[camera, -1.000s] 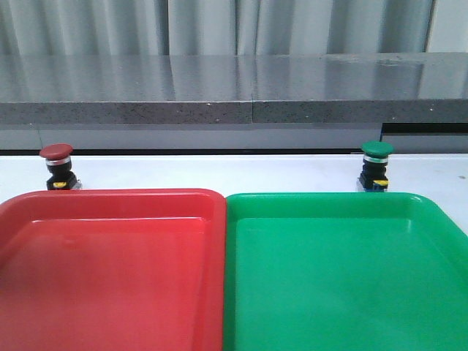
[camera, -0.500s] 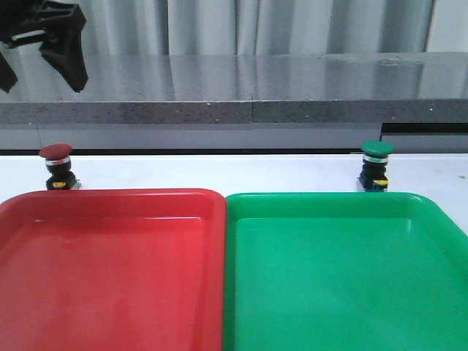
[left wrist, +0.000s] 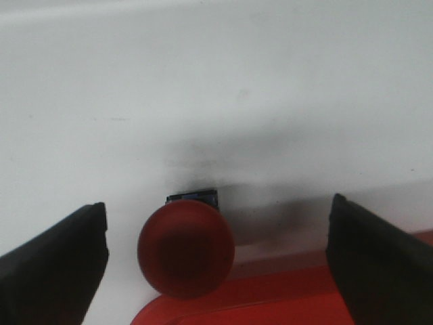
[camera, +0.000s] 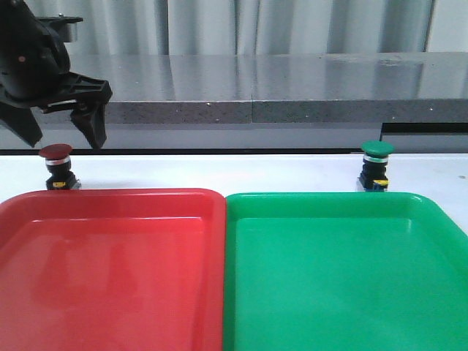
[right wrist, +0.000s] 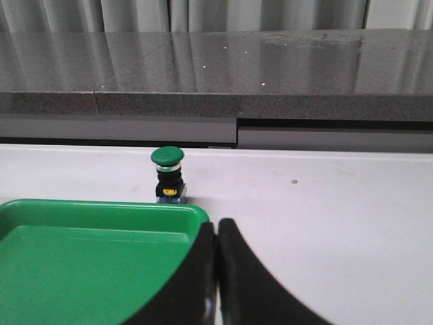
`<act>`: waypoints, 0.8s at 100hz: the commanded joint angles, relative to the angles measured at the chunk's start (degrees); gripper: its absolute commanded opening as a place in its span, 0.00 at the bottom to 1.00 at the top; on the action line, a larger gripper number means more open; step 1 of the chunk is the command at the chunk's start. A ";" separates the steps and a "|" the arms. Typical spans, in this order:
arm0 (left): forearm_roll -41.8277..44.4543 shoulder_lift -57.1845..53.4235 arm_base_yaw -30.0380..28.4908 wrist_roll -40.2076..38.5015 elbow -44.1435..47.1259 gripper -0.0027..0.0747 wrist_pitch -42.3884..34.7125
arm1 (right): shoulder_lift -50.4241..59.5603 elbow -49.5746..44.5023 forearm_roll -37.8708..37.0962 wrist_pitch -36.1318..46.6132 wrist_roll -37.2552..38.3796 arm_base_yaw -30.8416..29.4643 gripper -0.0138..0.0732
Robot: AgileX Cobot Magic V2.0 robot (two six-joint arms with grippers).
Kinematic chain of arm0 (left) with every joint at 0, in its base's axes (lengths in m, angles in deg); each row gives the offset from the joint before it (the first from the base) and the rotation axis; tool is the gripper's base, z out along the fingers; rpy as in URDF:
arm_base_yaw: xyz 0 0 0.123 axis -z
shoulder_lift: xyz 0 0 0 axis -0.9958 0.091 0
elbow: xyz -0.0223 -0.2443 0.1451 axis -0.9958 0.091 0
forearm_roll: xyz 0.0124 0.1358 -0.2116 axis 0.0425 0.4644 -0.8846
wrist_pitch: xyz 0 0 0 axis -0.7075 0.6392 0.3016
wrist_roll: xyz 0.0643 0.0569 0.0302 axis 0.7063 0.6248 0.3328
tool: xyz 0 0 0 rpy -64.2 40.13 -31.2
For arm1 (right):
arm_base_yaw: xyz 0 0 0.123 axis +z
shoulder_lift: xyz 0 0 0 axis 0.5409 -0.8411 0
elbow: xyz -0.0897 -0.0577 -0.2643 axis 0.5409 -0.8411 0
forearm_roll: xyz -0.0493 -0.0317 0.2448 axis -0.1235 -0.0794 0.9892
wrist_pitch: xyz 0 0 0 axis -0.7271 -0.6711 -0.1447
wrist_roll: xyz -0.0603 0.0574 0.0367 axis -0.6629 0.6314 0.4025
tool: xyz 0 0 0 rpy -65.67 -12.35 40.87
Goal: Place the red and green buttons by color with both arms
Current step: 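Lower the open left gripper over the red-capped button, then close the left gripper on the red button and lift it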
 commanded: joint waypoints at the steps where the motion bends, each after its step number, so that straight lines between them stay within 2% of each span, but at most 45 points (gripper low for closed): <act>1: 0.24 -1.90 0.17 -0.81 -1.84 0.83 -2.41 | 1.33 0.87 0.05 4.52 -0.39 -0.48 0.03; 20: 0.47 -0.88 0.17 -0.81 -1.84 0.83 -2.62 | 1.33 0.87 0.05 4.52 -0.39 -0.48 0.03; 28: 0.47 -0.88 0.17 -0.81 -1.84 0.79 -2.77 | 1.33 0.87 0.05 4.52 -0.39 -0.48 0.03; 66: 0.47 -0.88 0.17 -0.81 -1.84 0.41 -2.77 | 1.33 0.87 0.05 4.52 -0.39 -0.48 0.03; 80: 0.47 -0.88 0.17 -0.81 -1.84 0.33 -2.77 | 1.33 0.87 0.05 4.52 -0.39 -0.48 0.03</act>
